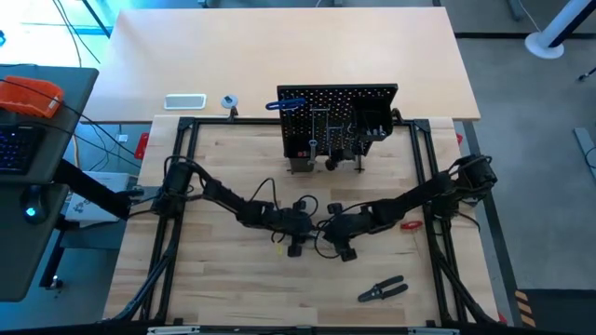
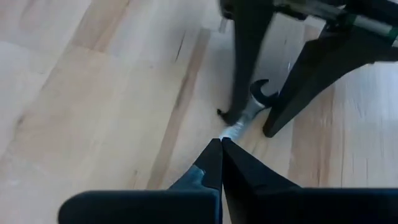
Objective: Hang tools onto peg board
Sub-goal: Hang the wrench on the pegboard
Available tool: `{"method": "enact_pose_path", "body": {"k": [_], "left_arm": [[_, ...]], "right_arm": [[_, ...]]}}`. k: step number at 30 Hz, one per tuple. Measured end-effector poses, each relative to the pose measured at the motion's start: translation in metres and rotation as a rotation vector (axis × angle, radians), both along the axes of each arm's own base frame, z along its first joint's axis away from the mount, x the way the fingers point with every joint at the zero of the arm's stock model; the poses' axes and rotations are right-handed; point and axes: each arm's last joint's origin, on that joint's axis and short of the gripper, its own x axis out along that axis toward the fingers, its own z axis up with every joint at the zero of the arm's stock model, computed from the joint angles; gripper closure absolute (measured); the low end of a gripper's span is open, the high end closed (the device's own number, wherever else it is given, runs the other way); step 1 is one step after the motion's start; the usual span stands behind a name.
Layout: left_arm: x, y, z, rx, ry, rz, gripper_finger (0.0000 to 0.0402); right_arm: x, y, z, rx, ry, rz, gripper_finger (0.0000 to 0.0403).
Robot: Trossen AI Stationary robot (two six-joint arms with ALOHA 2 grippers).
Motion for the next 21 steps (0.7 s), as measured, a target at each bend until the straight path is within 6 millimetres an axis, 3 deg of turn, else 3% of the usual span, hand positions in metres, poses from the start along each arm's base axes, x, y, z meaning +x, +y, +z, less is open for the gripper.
{"method": "enact_pose_path", "body": {"k": [7, 11, 17, 21], "left_arm": [[-0.001, -0.001, 0.0, 0.018, 0.007, -0.056, 0.0389], [-0.001, -0.002, 0.0, 0.018, 0.006, -0.077, 0.0395], [-0.001, -0.003, 0.0, 0.047, 0.004, -0.102, 0.0401], [-0.001, -0.004, 0.0, 0.054, 0.0, -0.105, 0.0401]], "right_arm": [[-0.002, -0.001, 0.003, 0.033, 0.119, -0.111, 0.0399], [-0.008, -0.001, -0.001, 0.019, 0.184, -0.179, 0.0363], [-0.007, 0.003, 0.001, 0.029, 0.146, -0.208, 0.0279], [-0.007, 0.002, 0.001, 0.046, 0.144, -0.229, 0.0245]]}}
